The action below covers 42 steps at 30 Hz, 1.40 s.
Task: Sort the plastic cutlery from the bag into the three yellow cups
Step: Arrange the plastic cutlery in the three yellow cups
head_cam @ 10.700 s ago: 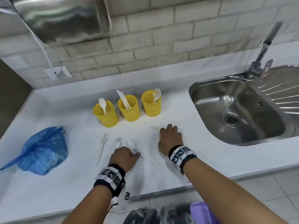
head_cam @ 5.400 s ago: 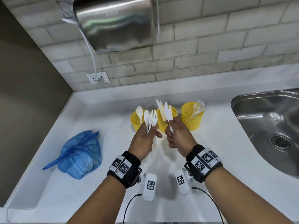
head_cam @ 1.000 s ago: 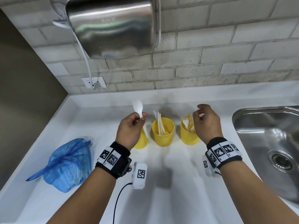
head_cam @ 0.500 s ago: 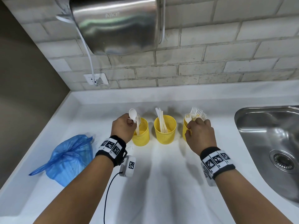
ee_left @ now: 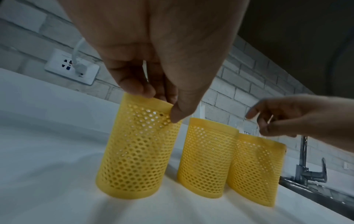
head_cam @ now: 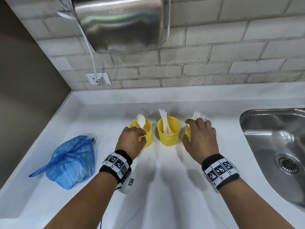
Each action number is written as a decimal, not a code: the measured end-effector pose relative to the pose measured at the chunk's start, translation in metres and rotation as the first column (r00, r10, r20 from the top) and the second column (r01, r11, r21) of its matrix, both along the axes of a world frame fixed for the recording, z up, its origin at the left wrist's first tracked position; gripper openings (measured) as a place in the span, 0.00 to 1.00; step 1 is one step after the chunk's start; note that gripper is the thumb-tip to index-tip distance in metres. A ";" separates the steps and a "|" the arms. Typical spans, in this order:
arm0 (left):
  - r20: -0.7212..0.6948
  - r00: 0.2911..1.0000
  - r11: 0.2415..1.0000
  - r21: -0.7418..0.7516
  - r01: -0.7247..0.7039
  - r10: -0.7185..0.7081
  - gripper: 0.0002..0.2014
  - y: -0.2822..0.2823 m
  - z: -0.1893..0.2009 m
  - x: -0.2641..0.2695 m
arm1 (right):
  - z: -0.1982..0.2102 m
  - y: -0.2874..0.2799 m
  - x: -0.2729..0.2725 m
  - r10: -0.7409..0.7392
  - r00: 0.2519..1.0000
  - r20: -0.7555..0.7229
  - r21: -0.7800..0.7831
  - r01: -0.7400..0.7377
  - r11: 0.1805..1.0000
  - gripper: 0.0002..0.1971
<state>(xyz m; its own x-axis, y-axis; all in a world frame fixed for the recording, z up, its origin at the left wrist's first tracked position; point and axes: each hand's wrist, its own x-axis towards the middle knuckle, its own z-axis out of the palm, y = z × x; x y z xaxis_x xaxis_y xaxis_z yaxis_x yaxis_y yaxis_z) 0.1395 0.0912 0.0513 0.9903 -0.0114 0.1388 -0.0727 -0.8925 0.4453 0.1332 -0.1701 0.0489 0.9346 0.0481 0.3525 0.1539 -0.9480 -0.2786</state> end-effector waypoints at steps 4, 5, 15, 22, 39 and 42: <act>-0.020 0.999 0.999 -0.013 -0.034 0.034 0.11 -0.003 0.003 0.005 | 0.000 0.025 -0.001 0.174 0.984 0.025 -0.080 -0.172 0.982 0.18; -0.023 0.999 0.999 -0.013 -0.038 0.037 0.11 -0.004 0.004 0.005 | -0.003 0.030 -0.001 0.176 0.984 0.019 -0.113 -0.173 0.978 0.16; -0.073 0.995 0.998 -0.009 -0.066 0.065 0.11 -0.006 0.007 0.001 | -0.017 0.038 0.005 0.195 0.981 0.008 -0.236 -0.188 0.953 0.11; -0.096 0.993 0.997 -0.022 -0.073 0.070 0.11 -0.007 0.010 0.000 | -0.017 0.039 0.004 0.189 0.982 -0.007 -0.205 -0.186 0.961 0.12; 0.019 0.996 0.989 -0.118 -0.087 0.090 0.17 -0.009 0.005 -0.011 | 0.002 0.044 -0.006 0.172 0.984 -0.045 -0.113 -0.176 0.978 0.14; 0.071 0.989 0.983 -0.144 -0.116 0.127 0.17 -0.005 0.007 -0.024 | 0.008 0.053 -0.013 0.199 0.980 -0.024 -0.035 -0.200 0.979 0.14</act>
<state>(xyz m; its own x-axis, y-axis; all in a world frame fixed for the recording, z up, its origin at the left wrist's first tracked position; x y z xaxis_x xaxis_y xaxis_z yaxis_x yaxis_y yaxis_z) 0.1154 0.0866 0.0579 0.9688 0.1331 0.2090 -0.0077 -0.8267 0.5626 0.1207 -0.1172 0.0568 0.9119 0.2467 0.3281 0.3353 -0.9087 -0.2486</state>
